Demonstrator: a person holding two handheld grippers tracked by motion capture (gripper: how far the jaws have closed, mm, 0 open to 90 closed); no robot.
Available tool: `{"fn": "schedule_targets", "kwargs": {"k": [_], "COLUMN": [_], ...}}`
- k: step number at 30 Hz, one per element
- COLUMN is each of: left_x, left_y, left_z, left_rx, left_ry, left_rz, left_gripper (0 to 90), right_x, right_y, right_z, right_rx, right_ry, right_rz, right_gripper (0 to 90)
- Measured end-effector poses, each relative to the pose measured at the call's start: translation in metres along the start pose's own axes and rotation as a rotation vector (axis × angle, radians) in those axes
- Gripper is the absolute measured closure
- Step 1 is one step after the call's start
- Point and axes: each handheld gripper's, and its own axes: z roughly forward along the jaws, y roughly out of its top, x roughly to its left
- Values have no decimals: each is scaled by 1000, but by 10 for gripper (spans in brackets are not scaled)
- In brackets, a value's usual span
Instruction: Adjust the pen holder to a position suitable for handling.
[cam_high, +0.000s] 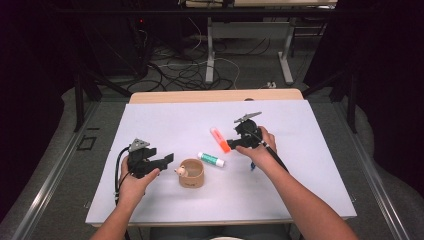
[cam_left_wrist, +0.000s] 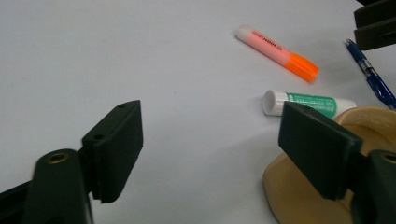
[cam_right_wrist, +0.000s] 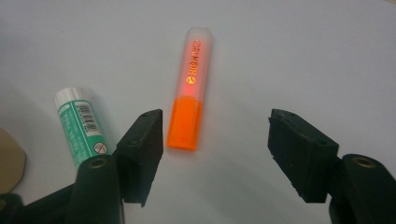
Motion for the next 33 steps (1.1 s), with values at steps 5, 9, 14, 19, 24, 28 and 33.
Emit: {"fn": "schedule_targets", "kwargs": {"k": [5, 9, 14, 19, 24, 28, 33], "left_x": [0, 2, 2, 2, 1, 2, 3], "left_y": [-3, -5, -6, -6, -6, -7, -7], "left_z": [6, 8, 10, 9, 9, 8, 7], "left_rx": [4, 12, 6, 3, -5, 4, -12], "left_ry": [25, 37, 25, 17, 22, 20, 23], "left_rz": [7, 3, 9, 1, 8, 9, 4], "left_gripper": [155, 131, 68, 67, 68, 69, 75], "right_x": [8, 12, 15, 17, 18, 21, 21], "right_y": [2, 3, 4, 5, 7, 6, 7], "right_z": [16, 26, 37, 48, 57, 63, 66], "right_rx": [17, 10, 33, 37, 69, 41, 78], "right_ry": [7, 29, 36, 42, 27, 24, -1], "right_rz": [-45, -42, -27, -7, -18, 13, 25], "right_gripper": [428, 476, 501, 544, 548, 582, 611]}}
